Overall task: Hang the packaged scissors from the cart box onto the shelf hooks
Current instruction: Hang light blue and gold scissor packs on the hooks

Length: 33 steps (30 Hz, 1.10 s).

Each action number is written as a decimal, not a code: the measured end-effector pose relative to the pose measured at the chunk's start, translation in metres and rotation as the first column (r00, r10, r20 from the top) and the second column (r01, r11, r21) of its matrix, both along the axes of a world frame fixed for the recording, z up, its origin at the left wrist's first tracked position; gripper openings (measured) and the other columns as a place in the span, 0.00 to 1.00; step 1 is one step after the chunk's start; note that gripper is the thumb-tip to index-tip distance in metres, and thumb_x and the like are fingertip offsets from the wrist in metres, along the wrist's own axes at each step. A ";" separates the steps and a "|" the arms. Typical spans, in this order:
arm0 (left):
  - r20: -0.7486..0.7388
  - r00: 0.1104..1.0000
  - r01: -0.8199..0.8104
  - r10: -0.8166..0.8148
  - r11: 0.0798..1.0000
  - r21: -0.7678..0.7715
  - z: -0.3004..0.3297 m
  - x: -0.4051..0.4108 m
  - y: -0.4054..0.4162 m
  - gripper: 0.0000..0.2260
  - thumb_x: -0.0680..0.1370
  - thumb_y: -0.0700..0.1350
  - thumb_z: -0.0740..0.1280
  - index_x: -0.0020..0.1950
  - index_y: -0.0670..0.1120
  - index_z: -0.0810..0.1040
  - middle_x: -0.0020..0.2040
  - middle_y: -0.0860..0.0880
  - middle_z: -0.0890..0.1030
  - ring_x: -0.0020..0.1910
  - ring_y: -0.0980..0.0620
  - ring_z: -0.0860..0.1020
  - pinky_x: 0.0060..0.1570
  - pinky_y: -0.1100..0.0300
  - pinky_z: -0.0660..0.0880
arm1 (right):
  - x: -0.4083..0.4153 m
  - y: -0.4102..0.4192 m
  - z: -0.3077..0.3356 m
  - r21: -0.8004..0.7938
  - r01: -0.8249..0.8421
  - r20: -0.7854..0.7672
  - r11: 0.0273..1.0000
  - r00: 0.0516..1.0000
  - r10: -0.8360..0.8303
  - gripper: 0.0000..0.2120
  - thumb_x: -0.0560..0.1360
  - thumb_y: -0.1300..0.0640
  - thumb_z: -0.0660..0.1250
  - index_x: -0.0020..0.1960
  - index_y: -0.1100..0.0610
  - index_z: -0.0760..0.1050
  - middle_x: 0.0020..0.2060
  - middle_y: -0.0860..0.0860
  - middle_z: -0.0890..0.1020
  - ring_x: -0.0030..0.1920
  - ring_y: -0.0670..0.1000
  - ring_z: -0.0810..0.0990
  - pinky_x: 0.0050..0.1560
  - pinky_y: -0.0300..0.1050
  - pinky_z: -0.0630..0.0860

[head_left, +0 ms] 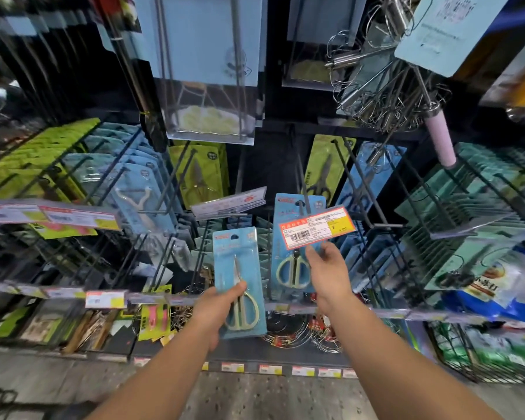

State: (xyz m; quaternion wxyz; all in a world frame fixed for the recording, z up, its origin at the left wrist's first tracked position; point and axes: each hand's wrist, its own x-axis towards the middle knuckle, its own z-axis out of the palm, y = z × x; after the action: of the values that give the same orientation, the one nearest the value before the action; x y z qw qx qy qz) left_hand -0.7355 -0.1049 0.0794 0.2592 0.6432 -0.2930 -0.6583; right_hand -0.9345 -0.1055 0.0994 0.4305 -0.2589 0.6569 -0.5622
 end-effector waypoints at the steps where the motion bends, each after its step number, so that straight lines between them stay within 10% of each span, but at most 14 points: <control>1: 0.001 1.000 -0.002 0.002 1.000 -0.002 -0.001 0.002 -0.001 0.17 0.75 0.52 0.73 0.56 0.42 0.79 0.48 0.44 0.85 0.44 0.45 0.82 0.38 0.56 0.73 | -0.001 -0.004 0.001 0.006 -0.001 -0.007 1.000 1.000 0.001 0.03 0.81 0.61 0.63 0.54 0.58 0.73 0.44 0.47 0.79 0.47 0.48 0.76 0.44 0.37 0.71; 8: 0.003 1.000 -0.016 0.016 0.999 -0.045 0.000 0.007 -0.003 0.14 0.75 0.50 0.73 0.55 0.43 0.78 0.46 0.45 0.85 0.44 0.46 0.82 0.36 0.56 0.73 | -0.006 -0.027 0.000 0.053 0.021 -0.015 0.998 1.000 -0.020 0.09 0.80 0.61 0.65 0.45 0.48 0.73 0.51 0.53 0.79 0.51 0.54 0.76 0.51 0.46 0.69; 15: 0.006 0.999 0.037 -0.036 0.993 -0.110 0.005 0.002 0.008 0.12 0.75 0.50 0.73 0.53 0.44 0.78 0.44 0.46 0.84 0.42 0.49 0.80 0.39 0.57 0.72 | -0.010 -0.019 -0.015 0.195 0.086 -0.066 0.977 0.995 -0.074 0.25 0.77 0.56 0.69 0.72 0.55 0.67 0.62 0.50 0.75 0.60 0.52 0.75 0.59 0.47 0.71; 18: 0.006 0.998 0.058 -0.058 0.990 -0.129 0.002 0.000 0.013 0.15 0.75 0.50 0.73 0.54 0.41 0.78 0.47 0.42 0.85 0.43 0.45 0.82 0.42 0.55 0.75 | -0.006 0.008 -0.015 0.314 -0.130 0.059 0.940 0.991 0.117 0.16 0.79 0.55 0.67 0.65 0.58 0.73 0.50 0.51 0.80 0.45 0.51 0.79 0.48 0.47 0.74; 22: 0.002 0.997 0.082 -0.083 0.978 -0.194 0.006 -0.008 0.022 0.08 0.77 0.43 0.71 0.55 0.41 0.79 0.48 0.44 0.85 0.43 0.48 0.83 0.36 0.59 0.76 | 0.007 0.041 -0.015 0.241 -0.528 0.277 0.814 0.841 0.464 0.14 0.77 0.50 0.69 0.60 0.54 0.78 0.53 0.52 0.84 0.54 0.53 0.82 0.54 0.48 0.78; 33: 0.015 0.968 0.237 -0.251 0.894 -0.379 0.013 -0.031 0.038 0.09 0.79 0.41 0.68 0.59 0.45 0.77 0.53 0.47 0.84 0.49 0.54 0.84 0.44 0.62 0.80 | -0.003 0.075 -0.011 0.090 -0.434 0.144 0.896 0.896 0.420 0.07 0.77 0.63 0.69 0.52 0.56 0.83 0.44 0.50 0.86 0.40 0.45 0.82 0.40 0.37 0.76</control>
State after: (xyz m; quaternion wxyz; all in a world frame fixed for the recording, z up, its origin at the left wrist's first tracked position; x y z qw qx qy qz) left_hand -0.7661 -0.0668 0.0926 0.2985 0.5279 -0.4880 -0.6277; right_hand -0.9374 -0.0309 0.0883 0.5972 -0.3361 0.5893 -0.4279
